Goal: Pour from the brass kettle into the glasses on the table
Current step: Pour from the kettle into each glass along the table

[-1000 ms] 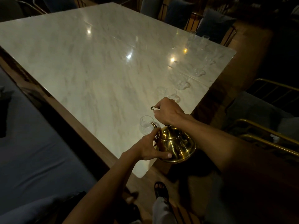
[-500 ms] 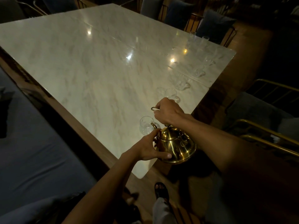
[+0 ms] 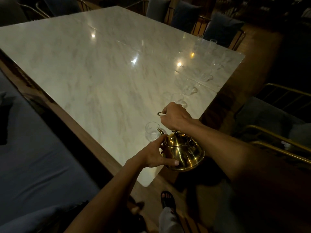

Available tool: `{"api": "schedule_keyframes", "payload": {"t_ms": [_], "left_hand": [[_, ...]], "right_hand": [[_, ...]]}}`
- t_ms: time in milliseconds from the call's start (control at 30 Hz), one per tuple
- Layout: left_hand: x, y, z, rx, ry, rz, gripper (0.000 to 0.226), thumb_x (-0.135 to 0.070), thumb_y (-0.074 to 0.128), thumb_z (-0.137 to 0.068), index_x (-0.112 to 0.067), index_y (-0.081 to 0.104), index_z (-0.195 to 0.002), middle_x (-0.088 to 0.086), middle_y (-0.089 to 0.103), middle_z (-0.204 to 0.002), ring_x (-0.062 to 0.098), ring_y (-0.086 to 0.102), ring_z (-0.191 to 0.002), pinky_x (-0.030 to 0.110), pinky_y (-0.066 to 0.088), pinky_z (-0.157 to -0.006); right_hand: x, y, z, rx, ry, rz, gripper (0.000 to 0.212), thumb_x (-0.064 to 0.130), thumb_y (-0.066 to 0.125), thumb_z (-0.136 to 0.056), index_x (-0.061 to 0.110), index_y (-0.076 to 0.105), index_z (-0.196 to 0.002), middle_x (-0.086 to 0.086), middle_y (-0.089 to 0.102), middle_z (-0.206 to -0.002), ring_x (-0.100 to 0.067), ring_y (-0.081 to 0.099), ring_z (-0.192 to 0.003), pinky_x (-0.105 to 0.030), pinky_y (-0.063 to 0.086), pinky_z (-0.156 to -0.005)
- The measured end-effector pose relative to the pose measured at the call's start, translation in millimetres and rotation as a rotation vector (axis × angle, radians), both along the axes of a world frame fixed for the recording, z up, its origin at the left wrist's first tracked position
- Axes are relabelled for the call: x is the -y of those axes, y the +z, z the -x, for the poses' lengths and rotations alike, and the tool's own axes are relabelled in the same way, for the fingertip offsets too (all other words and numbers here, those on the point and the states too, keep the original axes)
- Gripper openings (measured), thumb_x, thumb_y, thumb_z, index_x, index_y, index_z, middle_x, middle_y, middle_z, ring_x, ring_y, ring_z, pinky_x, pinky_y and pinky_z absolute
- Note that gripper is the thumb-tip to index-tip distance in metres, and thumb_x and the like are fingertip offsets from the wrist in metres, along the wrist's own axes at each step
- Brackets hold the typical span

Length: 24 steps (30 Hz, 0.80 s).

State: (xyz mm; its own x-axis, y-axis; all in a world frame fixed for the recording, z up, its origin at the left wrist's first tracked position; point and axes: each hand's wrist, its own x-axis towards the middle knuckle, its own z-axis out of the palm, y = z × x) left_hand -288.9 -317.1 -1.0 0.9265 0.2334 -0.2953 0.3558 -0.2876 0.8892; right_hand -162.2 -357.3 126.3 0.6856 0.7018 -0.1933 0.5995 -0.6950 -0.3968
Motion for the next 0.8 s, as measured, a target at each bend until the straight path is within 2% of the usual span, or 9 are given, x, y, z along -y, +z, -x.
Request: {"api": "schedule_keyframes", "payload": {"t_ms": [100, 200, 300, 467, 633, 800], "left_hand": [[-0.3, 0.0, 0.0, 0.008, -0.002, -0.007, 0.11, -0.054, 0.092, -0.066, -0.032, 0.033, -0.156, -0.008, 0.047, -0.154, 0.017, 0.048, -0.138, 0.023, 0.042, -0.103], [-0.1, 2.3, -0.5, 0.011, 0.001, -0.011, 0.117, -0.066, 0.087, -0.056, -0.034, 0.034, -0.156, -0.01, 0.048, -0.153, 0.014, 0.049, -0.135, 0.025, 0.043, -0.105], [-1.0, 2.1, -1.6, 0.003, -0.001, -0.014, 0.115, -0.062, 0.089, -0.059, -0.034, 0.033, -0.156, -0.01, 0.047, -0.154, 0.016, 0.048, -0.138, 0.028, 0.043, -0.108], [-2.7, 2.2, -2.3, -0.004, -0.007, -0.02, 0.109, -0.049, 0.091, -0.07, -0.03, 0.031, -0.158, -0.006, 0.045, -0.157, 0.017, 0.047, -0.138, 0.026, 0.041, -0.104], [-2.8, 2.9, -3.5, 0.009, -0.013, -0.047, 0.11, -0.055, 0.091, -0.066, -0.031, 0.033, -0.157, -0.008, 0.046, -0.155, 0.018, 0.049, -0.138, 0.024, 0.043, -0.103], [-3.0, 2.6, -4.4, 0.013, -0.011, -0.075, 0.111, -0.055, 0.092, -0.066, -0.033, 0.033, -0.157, -0.007, 0.048, -0.154, 0.017, 0.05, -0.136, 0.028, 0.045, -0.107]], "right_hand": [[-0.3, 2.3, -0.3, 0.002, -0.002, 0.001, 0.027, 0.013, 0.061, -0.084, 0.009, 0.073, -0.108, -0.007, 0.073, -0.092, -0.023, 0.07, -0.078, -0.038, 0.062, -0.073], [-0.8, 4.5, -0.8, 0.001, -0.005, 0.004, 0.027, 0.012, 0.061, -0.084, 0.008, 0.073, -0.108, -0.007, 0.073, -0.092, -0.024, 0.07, -0.079, -0.038, 0.062, -0.074], [-0.9, 5.6, -1.4, -0.001, -0.01, 0.004, 0.027, 0.013, 0.062, -0.085, 0.009, 0.073, -0.109, -0.007, 0.072, -0.09, -0.023, 0.07, -0.078, -0.037, 0.061, -0.073], [-0.5, 6.6, -1.9, -0.005, -0.01, 0.0, 0.028, 0.014, 0.062, -0.085, 0.01, 0.072, -0.11, -0.006, 0.073, -0.092, -0.022, 0.07, -0.079, -0.037, 0.061, -0.074], [0.6, 8.5, -1.8, -0.004, -0.02, -0.001, 0.027, 0.014, 0.062, -0.084, 0.008, 0.073, -0.108, -0.007, 0.073, -0.088, -0.023, 0.071, -0.075, -0.038, 0.062, -0.072], [5.7, 9.4, -3.2, -0.011, -0.015, -0.034, 0.027, 0.015, 0.061, -0.085, 0.007, 0.074, -0.107, -0.009, 0.074, -0.085, -0.025, 0.071, -0.072, -0.04, 0.063, -0.069]]}}
